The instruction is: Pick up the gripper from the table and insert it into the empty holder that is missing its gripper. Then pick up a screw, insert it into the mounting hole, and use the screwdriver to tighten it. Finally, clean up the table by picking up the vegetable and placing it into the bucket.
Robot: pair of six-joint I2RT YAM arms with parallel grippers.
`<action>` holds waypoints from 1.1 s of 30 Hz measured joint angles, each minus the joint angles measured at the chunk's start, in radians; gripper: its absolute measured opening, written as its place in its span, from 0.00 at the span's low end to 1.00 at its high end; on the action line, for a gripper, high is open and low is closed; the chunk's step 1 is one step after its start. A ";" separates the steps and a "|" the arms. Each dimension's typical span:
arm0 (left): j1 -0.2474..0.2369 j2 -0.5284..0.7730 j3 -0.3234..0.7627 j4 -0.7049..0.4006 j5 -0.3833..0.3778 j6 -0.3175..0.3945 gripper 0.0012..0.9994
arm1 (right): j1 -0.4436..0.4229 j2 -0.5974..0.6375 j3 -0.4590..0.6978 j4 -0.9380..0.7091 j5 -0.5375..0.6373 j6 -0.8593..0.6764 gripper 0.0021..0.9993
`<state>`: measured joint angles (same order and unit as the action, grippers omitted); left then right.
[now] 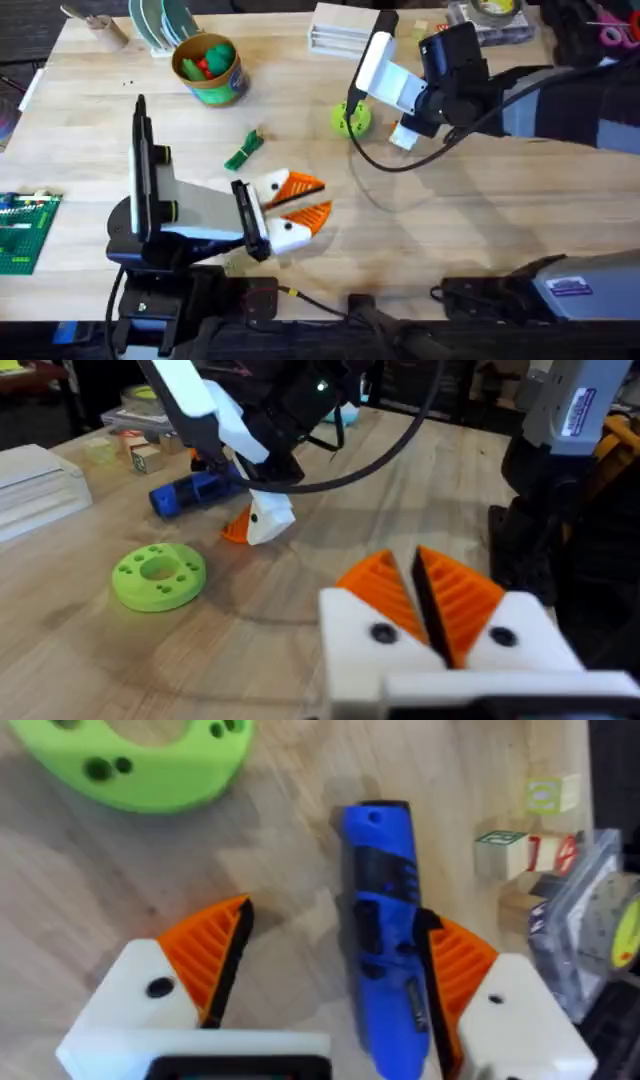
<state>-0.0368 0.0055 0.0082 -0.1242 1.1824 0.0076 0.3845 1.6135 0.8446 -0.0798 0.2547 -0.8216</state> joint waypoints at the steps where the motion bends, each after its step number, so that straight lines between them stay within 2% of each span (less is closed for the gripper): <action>1: 0.000 0.000 0.000 0.000 0.000 0.000 0.12 | 0.004 -0.011 -0.006 -0.006 -0.008 0.025 0.99; 2: 0.000 0.000 0.000 0.000 0.000 0.005 0.04 | 0.007 -0.020 -0.011 -0.011 -0.013 0.043 0.99; 3: 0.000 0.000 0.000 0.000 0.000 0.004 0.01 | 0.010 -0.034 -0.016 -0.014 -0.017 0.062 0.99; 4: 0.000 0.000 0.000 0.000 0.000 0.004 0.01 | 0.012 -0.049 -0.020 -0.015 -0.020 0.077 0.99; 5: 0.000 0.000 0.000 0.000 0.000 0.008 0.06 | 0.012 -0.071 -0.023 -0.016 -0.024 0.094 0.99; 10: 0.000 0.000 0.000 0.000 0.000 0.007 0.83 | 0.012 -0.180 -0.023 -0.002 -0.030 0.155 0.99; 11: 0.000 0.000 0.000 0.000 0.000 0.004 0.95 | 0.012 -0.202 -0.023 0.001 -0.032 0.171 0.99; 12: 0.000 0.000 0.000 0.000 0.000 0.004 0.98 | 0.012 -0.219 -0.023 0.003 -0.032 0.187 0.99; 19: 0.000 0.000 0.000 0.000 0.000 0.004 0.99 | 0.012 -0.307 -0.023 0.033 -0.036 0.310 0.99; 25: 0.000 0.000 0.000 0.004 -0.002 0.003 0.99 | 0.012 -0.324 -0.023 0.035 -0.039 0.364 0.99; 33: 0.000 0.000 0.025 0.035 -0.117 -0.137 0.99 | 0.012 -0.324 -0.023 0.052 -0.039 0.442 0.99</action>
<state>-0.0368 0.0055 0.0332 -0.0891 1.0652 -0.1295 0.3965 1.2896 0.8219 -0.0282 0.2155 -0.3798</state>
